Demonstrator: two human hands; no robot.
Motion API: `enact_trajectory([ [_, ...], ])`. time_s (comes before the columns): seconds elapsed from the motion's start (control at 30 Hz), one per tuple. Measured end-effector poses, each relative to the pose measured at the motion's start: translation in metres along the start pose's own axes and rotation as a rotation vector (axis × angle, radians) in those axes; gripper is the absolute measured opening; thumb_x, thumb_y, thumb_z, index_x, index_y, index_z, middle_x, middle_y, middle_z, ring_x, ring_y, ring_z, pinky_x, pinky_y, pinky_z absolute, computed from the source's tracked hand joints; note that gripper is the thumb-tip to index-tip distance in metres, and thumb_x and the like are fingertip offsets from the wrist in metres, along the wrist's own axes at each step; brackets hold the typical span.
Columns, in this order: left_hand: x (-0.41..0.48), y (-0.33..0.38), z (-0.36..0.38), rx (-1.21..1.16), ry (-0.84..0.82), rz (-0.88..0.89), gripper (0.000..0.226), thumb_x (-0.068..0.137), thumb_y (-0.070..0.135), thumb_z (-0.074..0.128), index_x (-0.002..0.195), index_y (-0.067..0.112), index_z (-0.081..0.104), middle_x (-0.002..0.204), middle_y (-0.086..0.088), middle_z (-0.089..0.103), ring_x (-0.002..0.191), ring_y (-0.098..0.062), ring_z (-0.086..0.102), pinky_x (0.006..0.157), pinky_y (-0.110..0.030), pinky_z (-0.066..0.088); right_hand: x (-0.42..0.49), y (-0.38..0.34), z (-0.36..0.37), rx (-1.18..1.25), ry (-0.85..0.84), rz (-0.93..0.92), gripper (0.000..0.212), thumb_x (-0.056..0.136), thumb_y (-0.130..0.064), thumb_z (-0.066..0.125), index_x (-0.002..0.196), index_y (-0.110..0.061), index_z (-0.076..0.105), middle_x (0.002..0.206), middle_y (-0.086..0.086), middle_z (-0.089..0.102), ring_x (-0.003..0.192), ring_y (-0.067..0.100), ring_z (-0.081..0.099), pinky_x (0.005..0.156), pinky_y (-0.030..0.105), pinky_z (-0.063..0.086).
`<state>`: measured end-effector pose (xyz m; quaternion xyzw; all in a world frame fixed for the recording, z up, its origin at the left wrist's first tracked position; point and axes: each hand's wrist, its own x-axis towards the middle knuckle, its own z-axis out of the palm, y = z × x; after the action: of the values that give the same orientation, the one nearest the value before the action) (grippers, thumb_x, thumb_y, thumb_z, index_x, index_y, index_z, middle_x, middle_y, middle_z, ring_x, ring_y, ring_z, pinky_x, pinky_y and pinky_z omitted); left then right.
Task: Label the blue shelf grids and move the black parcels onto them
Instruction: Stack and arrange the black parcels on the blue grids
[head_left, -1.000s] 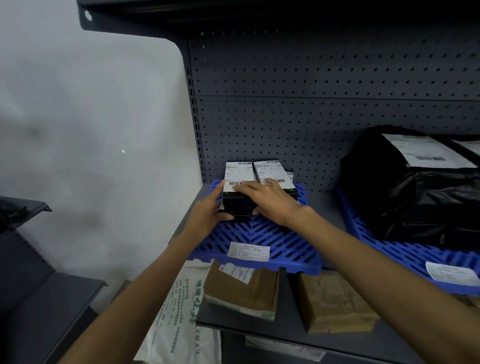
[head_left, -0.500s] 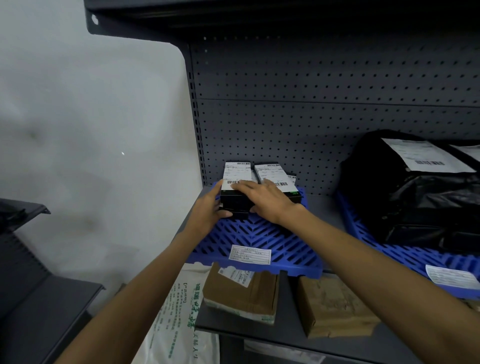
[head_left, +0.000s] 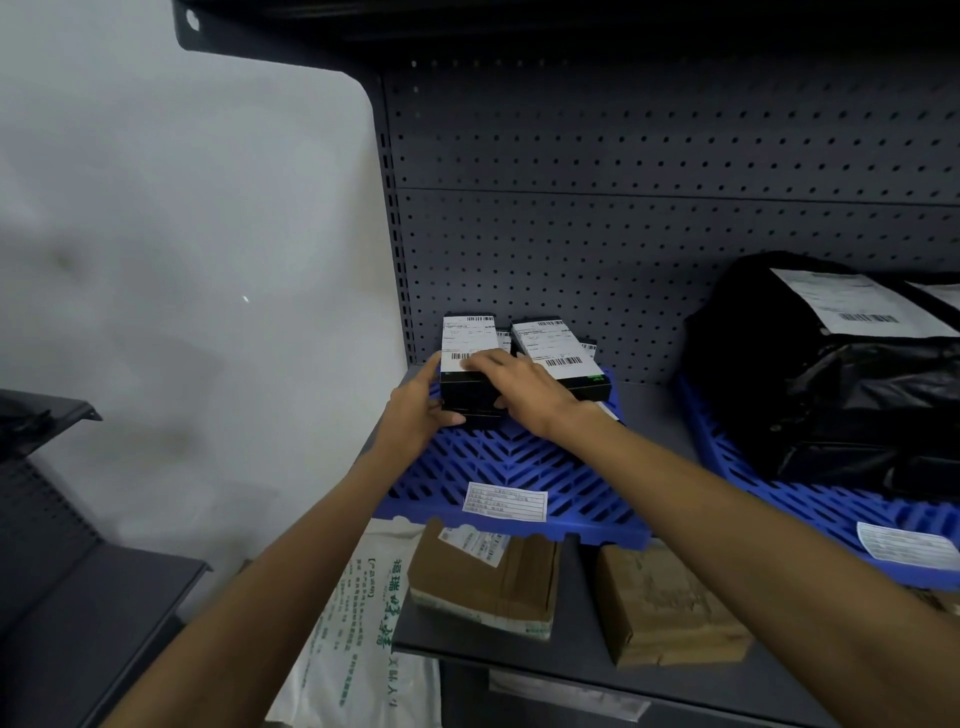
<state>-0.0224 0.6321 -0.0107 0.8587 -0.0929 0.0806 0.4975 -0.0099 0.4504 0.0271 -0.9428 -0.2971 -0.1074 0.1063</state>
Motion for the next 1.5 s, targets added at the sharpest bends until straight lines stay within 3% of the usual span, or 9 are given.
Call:
enact_trajectory([
  [0.27,-0.005,0.0,-0.002,0.064,0.041,0.088,0.075,0.087,0.0,0.068,0.151,0.011,0.03,0.136,-0.007,0.053,0.115,-0.014,0.055,0.08,0.008,0.037,-0.002,0.004,0.003,0.039,-0.001,-0.041,0.082,0.076,0.02,0.057,0.145,-0.02,0.037,0.149,0.003,0.038,0.129,0.028,0.044,0.101,0.039,0.045],
  [0.53,-0.009,-0.002,-0.007,0.117,0.084,0.087,0.071,0.085,0.008,0.072,0.148,0.012,0.039,0.136,-0.011,0.058,0.119,-0.021,0.06,0.084,0.006,0.036,-0.003,0.005,0.001,0.031,-0.012,-0.088,0.081,0.081,0.019,0.055,0.15,-0.019,0.035,0.154,0.003,0.035,0.133,0.026,0.043,0.102,0.034,0.045],
  [0.6,-0.009,0.0,-0.006,0.091,0.074,0.055,0.072,0.084,0.015,0.074,0.148,0.015,0.04,0.135,-0.011,0.058,0.118,-0.022,0.061,0.084,0.003,0.04,-0.002,0.003,-0.001,0.015,-0.01,-0.066,0.075,0.086,0.015,0.054,0.149,-0.02,0.037,0.154,0.003,0.037,0.125,0.024,0.054,0.099,0.038,0.049],
  [0.73,-0.007,0.004,-0.004,0.275,0.128,0.095,0.06,0.091,0.028,0.066,0.146,0.018,0.044,0.123,-0.015,0.067,0.104,-0.03,0.066,0.092,-0.033,0.052,0.001,-0.001,-0.003,-0.076,0.014,-0.017,0.066,0.091,0.004,0.055,0.148,-0.024,0.039,0.153,0.007,0.04,0.121,0.027,0.058,0.088,0.042,0.054],
  [0.8,-0.007,0.006,-0.003,0.304,0.132,0.085,0.058,0.092,0.029,0.064,0.145,0.018,0.045,0.118,-0.018,0.068,0.1,-0.032,0.066,0.089,-0.041,0.051,0.001,-0.001,-0.004,-0.1,0.012,-0.019,0.064,0.092,0.002,0.056,0.147,-0.025,0.04,0.152,0.008,0.043,0.122,0.031,0.058,0.084,0.044,0.055],
  [0.97,-0.005,0.007,-0.005,0.218,0.079,0.116,0.059,0.088,0.016,0.069,0.143,0.018,0.048,0.127,-0.012,0.064,0.11,-0.025,0.065,0.097,-0.033,0.05,0.001,0.004,-0.01,-0.107,0.013,-0.059,0.06,0.09,-0.003,0.062,0.144,-0.024,0.044,0.139,0.004,0.055,0.112,0.032,0.061,0.078,0.044,0.054],
  [1.1,-0.009,-0.002,0.002,0.297,-0.002,0.191,0.08,0.079,0.011,0.078,0.148,0.019,0.039,0.156,-0.005,0.032,0.135,-0.018,0.043,0.108,-0.018,0.033,-0.002,0.007,-0.012,-0.162,0.003,-0.05,0.07,0.083,-0.007,0.071,0.144,-0.024,0.042,0.143,0.001,0.052,0.119,0.029,0.056,0.083,0.042,0.053],
  [1.27,-0.005,-0.005,0.01,0.385,0.064,0.237,0.078,0.082,0.003,0.073,0.15,0.016,0.036,0.157,-0.005,0.03,0.136,-0.025,0.043,0.109,-0.042,0.043,0.001,0.004,-0.013,-0.189,0.007,0.016,0.06,0.084,-0.011,0.071,0.137,-0.02,0.046,0.127,0.005,0.058,0.112,0.029,0.058,0.081,0.041,0.052],
  [1.5,0.001,-0.009,0.006,0.378,0.055,0.29,0.075,0.085,-0.009,0.064,0.149,0.017,0.037,0.156,-0.005,0.032,0.131,-0.023,0.048,0.101,-0.031,0.049,0.002,-0.001,-0.016,-0.178,-0.019,0.027,0.063,0.085,-0.011,0.07,0.14,-0.019,0.042,0.126,0.006,0.056,0.105,0.032,0.062,0.077,0.042,0.053],
])
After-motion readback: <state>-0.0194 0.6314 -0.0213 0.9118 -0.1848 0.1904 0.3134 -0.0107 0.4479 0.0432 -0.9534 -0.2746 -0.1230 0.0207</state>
